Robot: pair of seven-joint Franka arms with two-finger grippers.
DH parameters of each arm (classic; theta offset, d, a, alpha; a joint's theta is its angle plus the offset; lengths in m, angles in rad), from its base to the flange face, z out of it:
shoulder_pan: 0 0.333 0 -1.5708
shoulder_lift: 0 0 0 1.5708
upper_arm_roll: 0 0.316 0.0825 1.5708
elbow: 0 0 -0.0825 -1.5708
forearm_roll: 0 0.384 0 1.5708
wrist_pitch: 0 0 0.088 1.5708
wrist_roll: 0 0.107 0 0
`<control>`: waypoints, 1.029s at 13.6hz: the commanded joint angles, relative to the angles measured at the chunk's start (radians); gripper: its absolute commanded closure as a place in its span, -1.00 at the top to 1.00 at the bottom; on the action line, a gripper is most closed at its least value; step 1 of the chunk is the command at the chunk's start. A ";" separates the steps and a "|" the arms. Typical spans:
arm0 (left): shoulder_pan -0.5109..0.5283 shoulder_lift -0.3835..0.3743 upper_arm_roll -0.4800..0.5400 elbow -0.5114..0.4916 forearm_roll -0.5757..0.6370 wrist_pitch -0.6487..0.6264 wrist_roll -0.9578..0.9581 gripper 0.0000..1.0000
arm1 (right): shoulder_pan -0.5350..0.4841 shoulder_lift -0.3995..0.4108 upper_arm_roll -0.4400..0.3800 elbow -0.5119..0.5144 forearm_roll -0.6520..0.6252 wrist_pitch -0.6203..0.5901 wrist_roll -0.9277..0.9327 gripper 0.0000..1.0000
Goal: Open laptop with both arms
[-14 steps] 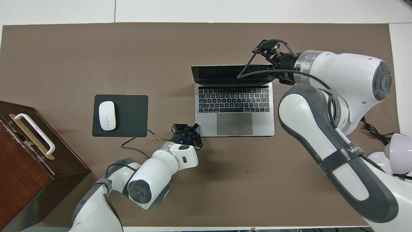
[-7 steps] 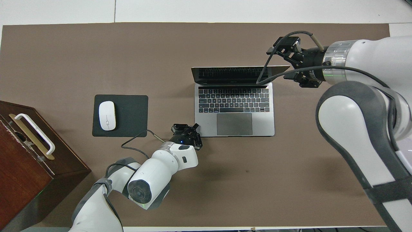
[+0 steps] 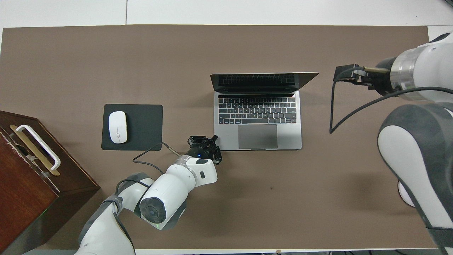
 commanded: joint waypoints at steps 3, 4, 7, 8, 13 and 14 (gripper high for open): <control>-0.004 -0.036 0.010 -0.006 -0.006 0.006 -0.028 -1.00 | -0.098 -0.053 0.011 -0.009 -0.107 -0.094 -0.203 1.00; -0.004 -0.045 0.010 -0.007 -0.006 0.003 -0.035 -1.00 | -0.119 -0.063 0.011 -0.005 -0.108 -0.096 -0.229 1.00; 0.010 -0.067 0.009 -0.018 -0.006 0.000 -0.038 -1.00 | -0.125 -0.073 0.007 0.052 -0.108 -0.129 -0.235 1.00; 0.012 -0.078 0.010 -0.023 -0.006 -0.003 -0.041 -1.00 | -0.128 -0.064 0.007 0.092 -0.108 -0.160 -0.235 1.00; 0.025 -0.156 0.012 -0.024 -0.006 -0.138 -0.049 -1.00 | -0.126 -0.073 0.004 0.152 -0.105 -0.253 -0.255 1.00; 0.030 -0.186 0.013 -0.020 -0.006 -0.199 -0.048 -1.00 | -0.128 -0.073 -0.006 0.156 -0.102 -0.272 -0.264 1.00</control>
